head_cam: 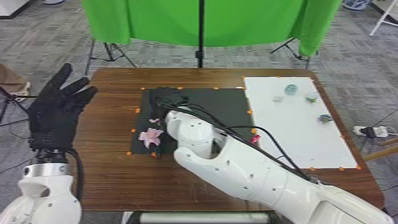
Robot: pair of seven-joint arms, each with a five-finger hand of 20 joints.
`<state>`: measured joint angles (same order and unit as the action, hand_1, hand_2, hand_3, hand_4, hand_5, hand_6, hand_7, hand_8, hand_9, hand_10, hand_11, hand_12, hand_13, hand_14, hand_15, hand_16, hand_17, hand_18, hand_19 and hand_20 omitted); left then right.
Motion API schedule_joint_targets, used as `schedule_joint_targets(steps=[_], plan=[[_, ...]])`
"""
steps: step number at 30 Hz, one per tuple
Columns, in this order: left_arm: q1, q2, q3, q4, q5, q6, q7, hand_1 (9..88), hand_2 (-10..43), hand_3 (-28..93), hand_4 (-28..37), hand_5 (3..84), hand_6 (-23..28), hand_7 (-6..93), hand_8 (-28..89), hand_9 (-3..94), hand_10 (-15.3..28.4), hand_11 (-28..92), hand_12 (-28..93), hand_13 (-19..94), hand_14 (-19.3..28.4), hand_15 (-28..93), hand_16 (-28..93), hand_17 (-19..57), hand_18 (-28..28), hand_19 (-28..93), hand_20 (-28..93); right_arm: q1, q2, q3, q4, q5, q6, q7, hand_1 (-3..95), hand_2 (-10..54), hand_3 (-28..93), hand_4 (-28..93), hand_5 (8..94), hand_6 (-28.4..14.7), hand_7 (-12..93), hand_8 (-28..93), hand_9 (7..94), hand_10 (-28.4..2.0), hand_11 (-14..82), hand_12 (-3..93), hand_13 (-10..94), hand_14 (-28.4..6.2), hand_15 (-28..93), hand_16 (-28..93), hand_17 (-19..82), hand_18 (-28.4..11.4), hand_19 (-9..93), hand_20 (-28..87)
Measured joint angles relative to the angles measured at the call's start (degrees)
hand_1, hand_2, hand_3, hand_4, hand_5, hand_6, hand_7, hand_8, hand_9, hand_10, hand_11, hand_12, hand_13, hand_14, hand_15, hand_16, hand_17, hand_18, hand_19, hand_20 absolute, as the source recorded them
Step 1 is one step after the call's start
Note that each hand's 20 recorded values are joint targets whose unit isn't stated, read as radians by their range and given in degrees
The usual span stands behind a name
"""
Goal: Arrange flowers
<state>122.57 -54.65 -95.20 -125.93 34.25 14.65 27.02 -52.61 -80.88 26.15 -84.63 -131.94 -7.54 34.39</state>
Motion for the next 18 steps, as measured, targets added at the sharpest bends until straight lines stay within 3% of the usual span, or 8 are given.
schedule_joint_targets(steps=[7, 13, 18], plan=[[1.06, 0.0, -0.21, -0.02, -0.1, 0.02, -0.09, 26.0, 8.7, 74, -21.6, 33.3, 7.8, 12.6, -9, 33.7, 20.2, 28, 13, 24, 25.6, 56, -7, -8.5, 23.4, 49, 26, -0.18, 0.24, 0.32, -1.03, 0.89, 2.57, 0.65, 54.0, -9.5, 45, -28, 63.7, -0.7, 13, -12, 72.0, -12.1, 20.4, 14.5, 66, -7.3, 72, 15, 34, -21.0, 93, 59], [5.33, -0.24, -1.12, -0.86, -0.4, 0.39, 0.38, 26.0, 8.7, 74, -21.7, 33.3, 7.8, 12.7, -9, 33.7, 20.1, 28, 14, 24, 25.6, 56, -7, -8.5, 23.3, 49, 26, -0.95, 1.1, 1.87, -3.51, 0.21, 2.29, 1.68, 46.8, -9.5, 57, -28, 63.6, -1.6, 13, -12, 71.9, -13.1, 22.1, 14.6, 65, -8.3, 74, 14, 34, -21.6, 93, 62], [9.0, -1.75, -1.92, -1.13, -0.58, 0.41, 0.4, 25.4, 8.5, 74, -22.0, 33.4, 7.7, 12.8, -9, 34.0, 20.1, 28, 14, 25, 26.1, 58, -7, -8.1, 23.6, 51, 27, -2.82, 5.11, 4.59, -11.27, 4.6, 2.2, 2.68, 39.4, -9.5, 72, -28, 63.6, -2.0, 12, -11, 72.4, -14.1, 23.7, 15.0, 64, -9.4, 75, 14, 33, -22.2, 93, 64]])
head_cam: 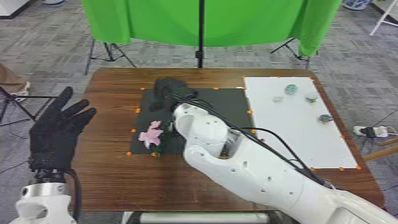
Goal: Arrange flowers
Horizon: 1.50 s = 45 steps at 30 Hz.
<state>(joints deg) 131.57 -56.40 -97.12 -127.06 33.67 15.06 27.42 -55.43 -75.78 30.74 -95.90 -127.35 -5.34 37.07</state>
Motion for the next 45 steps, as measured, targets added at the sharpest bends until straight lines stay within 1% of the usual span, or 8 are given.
schedule_joint_targets(steps=[4, 8, 12, 16, 23, 31, 39, 45], plan=[[2.8, -1.49, -0.02, 0.0, -0.52, 0.02, 0.01, 24.7, 8.3, 74, -22.5, 33.4, 7.6, 13.0, -9, 34.0, 20.0, 29, 14, 25, 26.2, 59, -7, -8.1, 23.6, 51, 28, -4.18, 5.05, 4.88, -9.21, 2.64, -0.54, 1.3, 38.0, -9.5, 74, -28, 63.7, -2.2, 12, -11, 72.4, -14.7, 25.0, 15.5, 63, -10.3, 76, 14, 33, -22.6, 93, 65], [4.97, -2.56, 0.68, 0.04, -0.74, 0.3, 0.05, 24.5, 8.3, 75, -22.9, 33.3, 7.5, 13.1, -9, 34.0, 20.0, 29, 14, 25, 26.2, 59, -7, -8.1, 23.5, 50, 28, -8.83, 10.91, 8.94, -15.61, 1.85, 0.08, 2.46, 37.4, -9.2, 77, -28, 63.6, -2.0, 12, -11, 72.0, -14.7, 26.2, 15.9, 62, -11.2, 77, 14, 31, -22.7, 93, 64], [5.57, -2.75, 1.61, 0.09, -1.02, 0.87, 0.77, 24.3, 8.3, 75, -23.2, 33.2, 7.5, 13.2, -9, 34.1, 20.0, 29, 14, 25, 26.2, 59, -8, -8.3, 23.5, 50, 28, -14.96, 16.62, 15.53, -19.58, 1.66, 0.44, 2.71, 37.2, -8.7, 77, -28, 62.6, -2.2, 12, -11, 69.9, -15.7, 26.8, 16.0, 61, -11.9, 77, 14, 31, -22.9, 93, 63], [5.85, -2.76, 1.72, 0.07, -1.15, 1.45, 1.56, 24.1, 8.2, 75, -23.6, 33.3, 7.5, 13.3, -9, 34.2, 20.0, 29, 13, 25, 26.1, 59, -8, -8.4, 23.4, 49, 28, -20.84, 22.44, 21.58, -21.37, 1.81, 3.09, 5.85, 36.9, -8.4, 78, -28, 61.6, -2.1, 12, -11, 68.0, -16.7, 25.7, 15.2, 59, -12.4, 77, 13, 31, -23.1, 93, 64], [5.93, -3.13, 2.07, 0.05, -1.08, 1.74, 1.63, 22.9, 8.1, 75, -25.4, 32.7, 6.9, 12.7, -9, 33.1, 19.7, 27, 13, 24, 26.0, 58, -8, -8.8, 23.3, 49, 28, -29.47, 30.32, 33.02, -19.57, 2.72, 7.33, 12.56, 36.4, -9.0, 79, -28, 57.3, -2.3, 12, -11, 62.6, -18.7, 22.6, 14.0, 57, -13.5, 78, 12, 31, -23.4, 93, 64], [5.44, -3.77, 2.51, 0.1, -0.84, 1.74, 1.54, 22.0, 8.3, 75, -27.2, 32.2, 6.6, 12.4, -9, 32.0, 19.2, 27, 14, 24, 25.8, 57, -7, -8.9, 23.3, 48, 28, -31.23, 35.73, 38.26, -11.57, 5.42, 9.49, 19.6, 35.0, -9.4, 79, -28, 52.4, -2.7, 12, -11, 57.9, -20.2, 21.6, 13.8, 54, -14.1, 78, 10, 30, -22.8, 93, 64], [4.97, -3.78, 2.92, 0.16, -0.84, 1.73, 1.61, 22.0, 8.4, 75, -27.3, 32.1, 6.5, 12.6, -9, 32.0, 19.2, 27, 14, 24, 25.8, 57, -7, -8.9, 23.3, 48, 29, -31.19, 37.43, 39.59, -8.23, 7.58, 9.35, 20.42, 34.4, -9.5, 79, -28, 51.1, -1.2, 12, -11, 56.1, -20.5, 21.3, 13.9, 52, -14.3, 79, 9, 28, -22.8, 93, 64], [4.6, -3.78, 3.08, 0.45, -0.91, 1.71, 1.55, 22.0, 8.4, 75, -27.4, 32.1, 6.6, 12.7, -9, 32.0, 19.2, 27, 14, 24, 25.7, 57, -7, -8.9, 23.4, 48, 29, -30.1, 37.48, 38.43, -5.86, 9.27, 6.29, 20.06, 35.5, -9.5, 79, -28, 53.9, 1.1, 14, -12, 58.4, -19.1, 20.8, 13.6, 53, -13.8, 78, 9, 27, -23.0, 93, 62]])
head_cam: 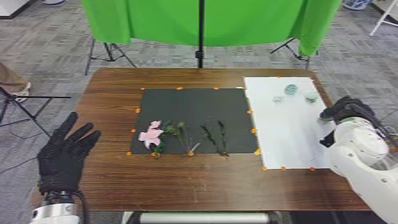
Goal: Arrange flowers
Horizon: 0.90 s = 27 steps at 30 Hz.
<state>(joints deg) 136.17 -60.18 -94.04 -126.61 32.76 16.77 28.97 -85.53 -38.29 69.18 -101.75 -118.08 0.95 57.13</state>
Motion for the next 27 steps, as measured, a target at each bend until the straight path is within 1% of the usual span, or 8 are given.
schedule_joint_targets(steps=[3, 5, 7, 9, 11, 14, 16, 27], plan=[[-0.26, -0.11, 0.01, 0.22, 0.02, -0.09, -0.43, 22.0, 8.4, 75, -27.3, 32.1, 6.6, 12.6, -9, 32.2, 19.3, 27, 14, 24, 25.7, 57, -7, -8.9, 23.4, 48, 29, 1.21, 0.01, -2.11, 1.59, 0.21, -1.4, -0.4, 38.9, -9.5, 77, -28, 56.7, 2.9, 15, -13, 61.7, -17.7, 21.0, 13.7, 55, -12.5, 77, 9, 28, -23.5, 93, 59], [-0.4, -0.39, -0.03, 0.34, 0.04, -0.11, -0.91, 22.0, 8.4, 75, -27.3, 32.1, 6.6, 12.7, -9, 32.2, 19.3, 27, 14, 24, 25.8, 57, -7, -8.9, 23.4, 48, 29, 2.57, 0.24, -4.71, 2.9, 0.11, -1.52, -0.63, 43.8, -9.5, 75, -28, 64.1, 4.0, 15, -12, 69.3, -14.0, 22.8, 14.3, 60, -9.7, 76, 11, 31, -23.0, 93, 57], [-0.5, -0.71, -0.1, 0.45, 0.09, -0.16, -1.39, 22.0, 8.4, 75, -27.3, 32.2, 6.7, 12.6, -9, 32.2, 19.4, 27, 14, 24, 25.7, 57, -7, -8.9, 23.4, 48, 29, 4.31, 0.74, -8.15, 4.3, -0.57, -1.14, -0.86, 50.2, -9.5, 68, -28, 71.9, 3.8, 15, -5, 77.4, -10.7, 19.2, 21.1, 66, -7.3, 75, 14, 33, -22.5, 93, 57], [-0.61, -0.98, -0.1, 0.55, 0.11, -0.2, -1.75, 22.1, 8.4, 75, -27.3, 32.3, 6.8, 12.6, -9, 32.3, 19.5, 27, 14, 24, 25.8, 57, -7, -8.9, 23.4, 48, 29, 6.28, 1.46, -11.51, 5.45, -3.12, 1.15, -0.9, 53.8, -9.5, 66, -28, 77.9, 4.2, 15, -3, 83.7, -8.5, 16.4, 26.2, 69, -5.8, 75, 15, 34, -22.1, 93, 57], [-0.7, -1.13, -0.1, 0.66, 0.11, -0.25, -1.89, 22.0, 8.5, 75, -27.3, 32.3, 6.8, 12.6, -9, 32.4, 19.5, 27, 14, 24, 25.8, 57, -7, -8.9, 23.4, 48, 29, 8.14, 2.22, -15.06, 6.78, -6.33, 5.37, -0.96, 58.6, -9.5, 62, -28, 84.9, 4.4, 15, -1, 91.4, -6.1, 17.9, 30.6, 74, -3.8, 77, 18, 36, -21.8, 93, 57], [-0.73, -1.15, -0.04, 0.71, 0.11, -0.28, -1.86, 22.1, 8.5, 75, -27.2, 32.3, 6.8, 12.5, -9, 32.4, 19.5, 27, 14, 24, 25.8, 57, -7, -8.9, 23.4, 48, 29, 9.11, 2.81, -17.74, 7.8, -9.3, 11.82, -1.16, 60.0, -9.5, 62, -28, 86.6, 3.9, 14, 0, 93.1, -5.7, 20.7, 30.6, 76, -3.2, 77, 19, 37, -21.6, 93, 58], [-0.73, -1.15, 0.01, 0.72, 0.1, -0.28, -1.8, 22.1, 8.5, 75, -27.2, 32.3, 6.9, 12.4, -9, 32.5, 19.5, 27, 14, 24, 25.7, 57, -7, -8.9, 23.3, 48, 29, 8.89, 2.85, -17.7, 7.77, -9.7, 13.73, -1.43, 60.6, -9.5, 62, -28, 87.2, 3.4, 14, 0, 93.4, -5.7, 21.2, 30.3, 77, -3.2, 77, 19, 37, -21.5, 93, 58], [-0.7, -1.06, 0.38, 0.78, 0.03, -0.27, -1.22, 22.2, 8.5, 75, -27.1, 32.4, 7.0, 12.4, -9, 32.5, 19.6, 27, 14, 23, 25.8, 57, -7, -8.9, 23.3, 48, 29, 7.28, 3.37, -16.34, 5.27, -10.96, 15.9, -2.66, 60.0, -9.5, 64, -28, 88.7, 2.6, 13, 1, 93.7, -6.1, 22.3, 29.8, 78, -3.4, 76, 20, 38, -21.6, 93, 58]])
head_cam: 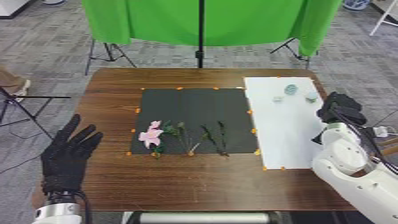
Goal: Arrange flowers
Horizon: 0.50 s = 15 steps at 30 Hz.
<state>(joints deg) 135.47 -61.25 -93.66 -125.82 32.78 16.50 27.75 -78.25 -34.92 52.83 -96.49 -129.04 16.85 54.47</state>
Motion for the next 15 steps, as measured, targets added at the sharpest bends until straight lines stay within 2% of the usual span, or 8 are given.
schedule_joint_targets(steps=[7, 12, 15], plan=[[0.15, 0.25, 0.07, 0.0, 0.0, 0.01, 0.22, 22.3, 8.5, 75, -26.9, 32.4, 7.0, 12.4, -9, 32.5, 19.5, 27, 14, 24, 25.8, 57, -7, -8.9, 23.2, 48, 29, 0.0, 0.03, 0.2, -4.02, -0.7, 1.53, -2.51, 57.8, -9.5, 68, -28, 88.8, 2.0, 13, 1, 93.7, -6.2, 23.1, 29.8, 78, -4.2, 77, 21, 38, -22.2, 93, 58], [0.41, 0.28, -0.12, 0.0, 0.0, 0.02, 0.2, 22.4, 8.5, 75, -26.9, 32.4, 7.0, 12.4, -9, 32.3, 19.5, 27, 14, 24, 25.8, 57, -7, -8.9, 23.3, 48, 29, 3.88, -1.32, -5.63, -9.28, -0.7, -0.09, -10.84, 56.7, -9.5, 69, -28, 88.2, 2.2, 13, 2, 93.7, -6.4, 23.0, 30.3, 76, -4.8, 78, 21, 37, -22.2, 93, 59], [0.42, 0.28, -0.12, 0.0, 0.0, 0.01, 0.14, 22.5, 8.5, 75, -26.8, 32.4, 7.0, 12.4, -9, 32.4, 19.5, 27, 14, 24, 25.8, 57, -7, -8.9, 23.3, 48, 29, 9.14, -5.36, -11.85, -9.61, -0.33, -3.16, -15.55, 56.0, -9.5, 70, -28, 87.8, 2.3, 13, 2, 93.7, -6.4, 23.4, 30.4, 76, -5.1, 78, 21, 37, -22.3, 93, 59]])
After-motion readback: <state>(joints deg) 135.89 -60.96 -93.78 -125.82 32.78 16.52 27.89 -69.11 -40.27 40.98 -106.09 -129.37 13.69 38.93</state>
